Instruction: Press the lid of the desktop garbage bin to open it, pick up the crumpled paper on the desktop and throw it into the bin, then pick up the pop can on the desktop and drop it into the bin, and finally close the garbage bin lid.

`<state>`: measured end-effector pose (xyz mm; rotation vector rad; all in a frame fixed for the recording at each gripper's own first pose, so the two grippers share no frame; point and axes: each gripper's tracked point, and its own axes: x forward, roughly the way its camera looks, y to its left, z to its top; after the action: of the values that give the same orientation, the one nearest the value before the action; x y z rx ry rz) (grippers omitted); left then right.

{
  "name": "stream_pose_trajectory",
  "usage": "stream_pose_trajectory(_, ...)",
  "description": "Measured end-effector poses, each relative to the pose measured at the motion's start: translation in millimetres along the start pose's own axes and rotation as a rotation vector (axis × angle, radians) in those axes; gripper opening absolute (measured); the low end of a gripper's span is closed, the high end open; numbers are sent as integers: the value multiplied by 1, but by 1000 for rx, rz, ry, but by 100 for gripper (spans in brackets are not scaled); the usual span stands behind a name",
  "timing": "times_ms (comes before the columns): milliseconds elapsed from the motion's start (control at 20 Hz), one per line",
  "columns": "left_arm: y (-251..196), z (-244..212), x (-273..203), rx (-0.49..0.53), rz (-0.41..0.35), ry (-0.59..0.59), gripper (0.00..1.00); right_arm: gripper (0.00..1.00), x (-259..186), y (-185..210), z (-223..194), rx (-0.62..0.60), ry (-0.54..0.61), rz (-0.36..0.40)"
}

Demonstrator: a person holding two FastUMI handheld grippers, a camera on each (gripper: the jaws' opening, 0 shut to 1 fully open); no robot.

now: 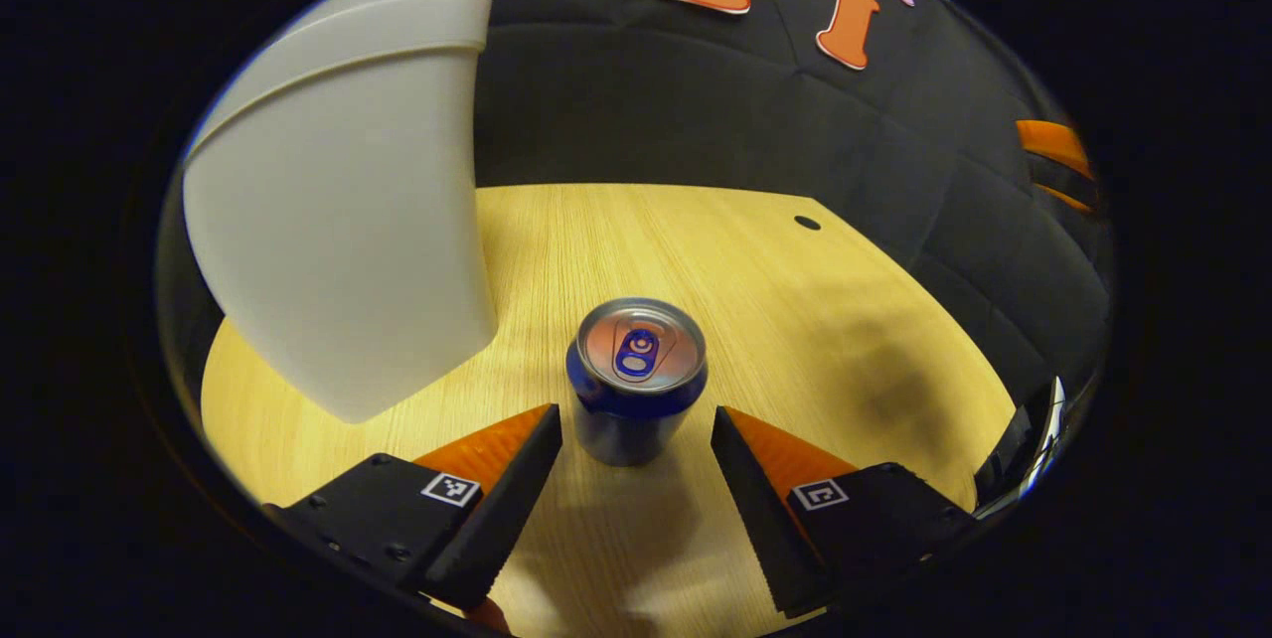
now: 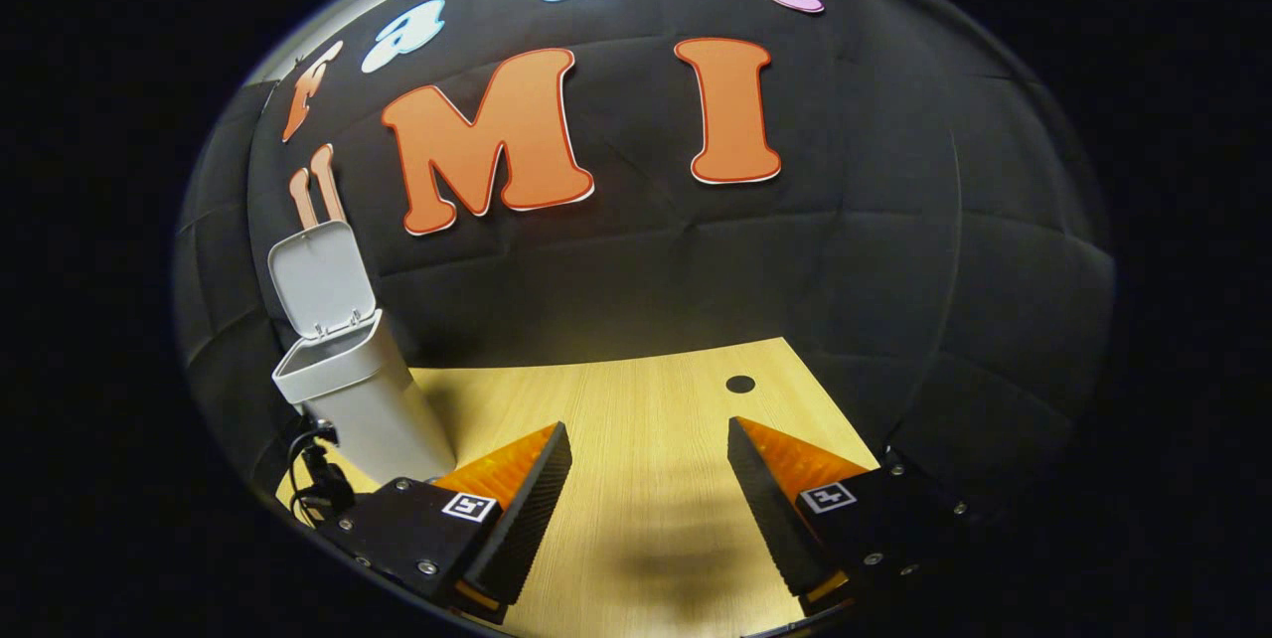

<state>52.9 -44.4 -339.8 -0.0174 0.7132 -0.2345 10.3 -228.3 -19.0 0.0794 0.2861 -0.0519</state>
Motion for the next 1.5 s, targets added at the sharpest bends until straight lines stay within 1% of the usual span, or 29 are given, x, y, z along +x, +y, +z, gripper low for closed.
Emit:
stream_pose_trajectory(200, 4, 4, 17, 12, 14, -6, 98, 95, -1, -10, -2, 4, 15, -10)
stream_pose_trajectory(350, 6, -2, 20, -11, 12, 18, 98, 95, -1, -14, 0, 12, 11, -16)
stream_pose_trajectory(450, 8, -4, 18, -25, 36, 26, 96, 95, -1, -14, -2, 5, 21, -17)
stream_pose_trajectory(500, 8, -4, 17, -30, 38, 27, 84, 95, -2, -13, -4, -1, 23, -16)
stream_pose_trajectory(650, 6, 9, 9, -25, 24, -1, 83, 95, -2, -7, -5, -14, 30, -3)
stream_pose_trajectory(750, 4, 23, -8, -14, 23, -17, 83, 95, -1, -1, -4, -14, 29, 13)
stream_pose_trajectory(900, 6, 66, -56, -9, 47, -90, 83, 94, 1, 11, 2, -11, 19, 42)
stream_pose_trajectory(1050, 23, 129, -119, -36, 79, -208, 82, 94, 9, 29, 13, 9, 2, 89)
stream_pose_trajectory(1100, 31, 148, -141, -51, 67, -267, 82, 95, 11, 36, 16, 16, -1, 106)
stream_pose_trajectory(1200, 53, 189, -185, -108, 87, -354, 81, 95, 17, 51, 24, 25, -13, 143)
stream_pose_trajectory(1300, 74, 215, -222, -150, 128, -398, 81, 95, 22, 65, 32, 20, -28, 172)
stream_pose_trajectory(1400, 120, 240, -233, -174, 203, -429, 81, 95, 25, 78, 38, 22, -41, 195)
stream_pose_trajectory(1500, 155, 264, -227, -205, 243, -434, 81, 95, 26, 88, 42, 33, -49, 216)
